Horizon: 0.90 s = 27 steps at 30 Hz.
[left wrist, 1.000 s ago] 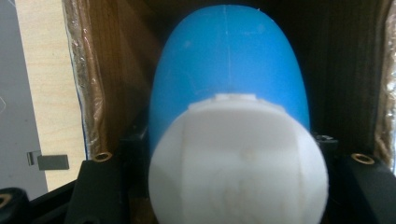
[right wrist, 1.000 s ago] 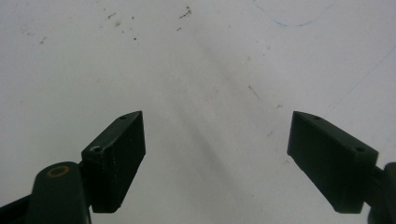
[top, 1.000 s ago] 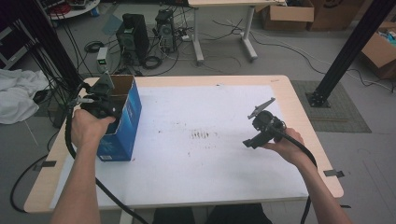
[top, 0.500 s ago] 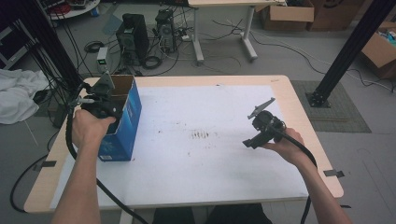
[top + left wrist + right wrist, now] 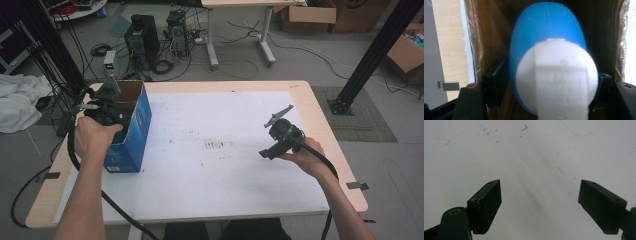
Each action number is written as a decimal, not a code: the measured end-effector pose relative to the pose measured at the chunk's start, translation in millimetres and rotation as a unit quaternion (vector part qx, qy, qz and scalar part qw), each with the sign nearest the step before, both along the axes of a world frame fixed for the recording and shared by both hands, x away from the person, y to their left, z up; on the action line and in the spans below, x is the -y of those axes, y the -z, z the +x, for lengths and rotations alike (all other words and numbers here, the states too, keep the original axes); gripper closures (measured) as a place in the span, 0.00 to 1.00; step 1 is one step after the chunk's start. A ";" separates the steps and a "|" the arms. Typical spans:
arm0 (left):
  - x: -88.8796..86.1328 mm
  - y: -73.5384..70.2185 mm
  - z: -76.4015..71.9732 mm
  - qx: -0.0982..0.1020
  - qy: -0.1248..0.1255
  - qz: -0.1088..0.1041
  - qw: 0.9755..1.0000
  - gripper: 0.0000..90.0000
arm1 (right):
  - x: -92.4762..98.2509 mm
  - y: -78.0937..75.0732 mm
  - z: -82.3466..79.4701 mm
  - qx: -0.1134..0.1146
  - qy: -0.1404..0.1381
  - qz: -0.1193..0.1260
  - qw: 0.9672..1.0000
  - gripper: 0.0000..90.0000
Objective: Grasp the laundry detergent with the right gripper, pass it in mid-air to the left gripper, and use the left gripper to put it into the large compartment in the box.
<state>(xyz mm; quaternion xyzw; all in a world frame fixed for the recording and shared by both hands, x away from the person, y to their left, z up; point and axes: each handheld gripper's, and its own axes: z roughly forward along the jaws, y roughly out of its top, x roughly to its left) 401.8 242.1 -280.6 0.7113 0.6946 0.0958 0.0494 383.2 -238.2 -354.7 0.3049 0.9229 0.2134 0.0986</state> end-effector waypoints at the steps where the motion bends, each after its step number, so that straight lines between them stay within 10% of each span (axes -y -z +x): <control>1: 0.2 -0.5 -0.1 0.001 0.000 0.000 1.000 0.35 | -0.3 0.0 -0.1 -0.001 0.000 0.000 1.000 0.21; 27: 10.0 -39.8 -0.1 0.010 0.018 0.015 1.000 0.31 | 0.7 -0.9 -0.5 0.000 0.000 -0.001 1.000 0.20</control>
